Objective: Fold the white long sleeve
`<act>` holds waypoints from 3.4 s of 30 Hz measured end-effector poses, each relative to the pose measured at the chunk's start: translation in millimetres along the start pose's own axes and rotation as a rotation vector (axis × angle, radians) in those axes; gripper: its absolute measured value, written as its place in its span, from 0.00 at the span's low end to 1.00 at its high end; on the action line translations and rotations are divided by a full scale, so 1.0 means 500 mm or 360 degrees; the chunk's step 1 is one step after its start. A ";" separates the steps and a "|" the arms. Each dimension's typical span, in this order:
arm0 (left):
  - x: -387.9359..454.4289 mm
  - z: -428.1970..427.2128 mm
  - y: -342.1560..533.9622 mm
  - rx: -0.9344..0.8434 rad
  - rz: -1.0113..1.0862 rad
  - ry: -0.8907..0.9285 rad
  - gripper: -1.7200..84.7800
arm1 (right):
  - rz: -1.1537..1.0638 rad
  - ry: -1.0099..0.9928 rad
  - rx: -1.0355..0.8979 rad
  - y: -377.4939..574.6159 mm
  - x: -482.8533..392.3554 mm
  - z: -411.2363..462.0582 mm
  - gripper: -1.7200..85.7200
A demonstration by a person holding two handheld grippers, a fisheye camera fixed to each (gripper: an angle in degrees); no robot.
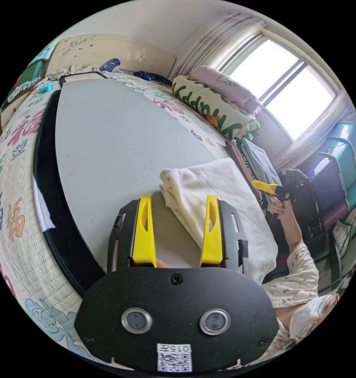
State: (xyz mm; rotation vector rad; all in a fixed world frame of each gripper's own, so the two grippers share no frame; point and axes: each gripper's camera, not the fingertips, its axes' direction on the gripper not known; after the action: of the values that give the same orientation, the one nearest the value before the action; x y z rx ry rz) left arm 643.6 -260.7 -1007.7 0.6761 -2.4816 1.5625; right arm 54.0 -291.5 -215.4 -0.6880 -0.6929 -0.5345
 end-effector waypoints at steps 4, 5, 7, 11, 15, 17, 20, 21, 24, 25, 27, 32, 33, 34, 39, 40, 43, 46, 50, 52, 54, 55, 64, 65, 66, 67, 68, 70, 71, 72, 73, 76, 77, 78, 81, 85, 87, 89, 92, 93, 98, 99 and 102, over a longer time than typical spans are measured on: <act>-0.176 -0.056 0.001 0.0027 -0.0048 0.0108 0.23 | -0.0011 0.0140 -0.0113 -0.060 -0.027 0.045 0.21; -0.223 -0.074 -0.002 0.0026 -0.0054 0.0127 0.23 | -0.0016 0.0141 -0.0155 -0.069 -0.038 0.060 0.21; -0.284 -0.097 -0.010 0.0012 -0.0052 0.0145 0.23 | 0.0004 0.0092 -0.0237 -0.074 -0.051 0.088 0.20; -0.388 -0.162 -0.037 -0.0038 -0.0004 0.0093 0.21 | 0.0063 -0.0009 -0.0224 -0.064 -0.077 0.121 0.17; -0.482 -0.254 -0.050 -0.0055 0.0005 -0.0017 0.19 | -0.0006 0.0066 -0.0277 -0.058 -0.131 0.127 0.15; -0.558 -0.337 -0.050 -0.0052 0.0028 -0.0040 0.16 | -0.0059 0.0107 -0.0206 -0.019 -0.166 0.108 0.13; -0.622 -0.502 -0.039 0.0117 0.0080 0.0043 0.11 | -0.0180 0.0125 -0.0067 0.046 -0.221 0.055 0.12; -0.621 -0.544 -0.038 0.0168 0.0112 0.0065 0.11 | -0.0201 0.0115 -0.0031 0.060 -0.234 0.037 0.11; -0.546 -0.777 -0.020 0.0428 0.0325 0.0103 0.10 | -0.0321 0.0031 0.0157 0.131 -0.313 -0.096 0.11; -0.490 -0.871 -0.016 0.0521 0.0420 0.0061 0.10 | -0.0417 0.0056 0.0228 0.164 -0.356 -0.162 0.11; -0.398 -1.003 -0.020 0.0629 0.0546 0.0067 0.10 | -0.0564 0.0110 0.0371 0.229 -0.422 -0.266 0.11; -0.074 -1.342 -0.053 0.0854 0.0945 0.0165 0.10 | -0.0865 0.0285 0.0824 0.445 -0.550 -0.569 0.11; -0.040 -1.369 -0.059 0.0871 0.0987 0.0169 0.10 | -0.0882 0.0316 0.0863 0.465 -0.558 -0.598 0.11; 0.022 -1.415 -0.073 0.0908 0.1054 0.0178 0.10 | -0.0898 0.0376 0.0939 0.501 -0.572 -0.653 0.11; 0.177 -1.515 -0.194 0.1004 0.1137 0.0273 0.10 | -0.0867 0.0602 0.1074 0.582 -0.580 -0.820 0.11; 0.193 -1.524 -0.240 0.1002 0.1132 0.0310 0.10 | -0.0845 0.0652 0.1095 0.590 -0.566 -0.845 0.11; 0.192 -1.511 -0.382 0.0913 0.1051 0.0407 0.10 | -0.0720 0.0756 0.1091 0.581 -0.495 -0.877 0.11; 0.142 -1.455 -0.530 0.0771 0.0931 0.0443 0.10 | -0.0570 0.0859 0.0984 0.538 -0.394 -0.863 0.11; 0.001 -1.319 -0.718 0.0707 0.0711 0.0251 0.12 | -0.0393 0.1076 0.0825 0.424 -0.204 -0.771 0.12; -0.070 -1.272 -0.766 0.0760 0.0550 -0.0016 0.13 | -0.0230 0.1245 0.0775 0.371 -0.122 -0.722 0.12; -0.129 -1.273 -0.791 0.0763 0.0434 -0.0130 0.13 | -0.0114 0.1422 0.0848 0.344 -0.080 -0.688 0.09; -0.155 -1.290 -0.800 0.0752 0.0433 -0.0082 0.13 | -0.0143 0.1486 0.0910 0.336 -0.073 -0.671 0.05; -0.117 -1.428 -0.958 0.0640 0.0549 -0.0182 0.12 | -0.0378 0.1947 0.0547 0.146 0.012 -0.436 0.01; -0.113 -1.432 -0.979 0.0622 0.0559 -0.0231 0.12 | -0.0412 0.2042 0.0455 0.123 0.037 -0.383 0.01; -0.112 -1.433 -0.990 0.0606 0.0562 -0.0258 0.12 | -0.0433 0.2109 0.0399 0.113 0.052 -0.354 0.01; -0.114 -1.430 -1.012 0.0562 0.0553 -0.0309 0.12 | -0.0469 0.2268 0.0283 0.095 0.091 -0.294 0.01; -0.118 -1.427 -1.032 0.0518 0.0560 -0.0351 0.11 | -0.0478 0.2432 0.0161 0.081 0.143 -0.235 0.01; -0.119 -1.426 -1.055 0.0479 0.0618 -0.0427 0.11 | -0.0527 0.2635 0.0026 0.068 0.220 -0.157 0.01; -0.113 -1.435 -1.070 0.0478 0.0674 -0.0454 0.10 | -0.0616 0.2761 -0.0013 0.063 0.255 -0.118 0.01; -0.109 -1.442 -1.081 0.0474 0.0682 -0.0461 0.10 | -0.0642 0.2799 -0.0025 0.058 0.267 -0.105 0.01; -0.102 -1.459 -1.103 0.0475 0.0670 -0.0469 0.10 | -0.0645 0.2805 -0.0068 0.041 0.288 -0.091 0.01; -0.076 -1.495 -1.146 0.0475 0.0668 -0.0511 0.09 | -0.0614 0.2769 -0.0110 0.009 0.334 -0.072 0.01; -0.061 -1.512 -1.153 0.0474 0.0680 -0.0523 0.09 | -0.0618 0.2776 -0.0105 0.006 0.350 -0.063 0.01; -0.053 -1.522 -1.154 0.0475 0.0685 -0.0528 0.09 | -0.0622 0.2779 -0.0102 0.005 0.357 -0.060 0.01; 0.002 -1.573 -1.141 0.0480 0.0730 -0.0583 0.09 | -0.0631 0.2773 -0.0025 0.010 0.377 -0.054 0.01; 0.076 -1.683 -1.089 0.0474 0.0760 -0.0573 0.09 | -0.0726 0.2782 0.0292 0.059 0.365 -0.065 0.01; 0.103 -1.748 -1.039 0.0467 0.0785 -0.0563 0.08 | -0.0850 0.2682 0.0511 0.102 0.333 -0.086 0.01; 0.127 -1.865 -0.953 0.0455 0.0751 -0.0514 0.08 | -0.0987 0.2585 0.0812 0.166 0.274 -0.124 0.01; 0.164 -2.087 -0.772 0.0545 0.0829 -0.0287 0.07 | -0.1067 0.2345 0.1109 0.269 0.174 -0.172 0.01; 0.175 -2.136 -0.726 0.0555 0.0857 -0.0251 0.07 | -0.1091 0.2255 0.1146 0.296 0.153 -0.180 0.01; 0.271 -2.566 -0.158 0.0739 0.1101 -0.0193 0.08 | -0.1172 0.1329 0.1256 0.559 0.043 -0.188 0.01; 0.271 -2.608 -0.077 0.0791 0.1093 -0.0196 0.09 | -0.1181 0.1228 0.1265 0.588 0.041 -0.180 0.01; 0.251 -2.768 0.373 0.1077 0.0976 -0.0375 0.10 | -0.1192 0.0797 0.1283 0.702 0.060 -0.119 0.01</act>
State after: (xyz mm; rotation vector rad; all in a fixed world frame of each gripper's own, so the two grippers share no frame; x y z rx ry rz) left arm 279.1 989.8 -489.4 0.1406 -2.4246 2.7504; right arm 323.5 -109.6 -363.7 0.4886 -0.6020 -0.9830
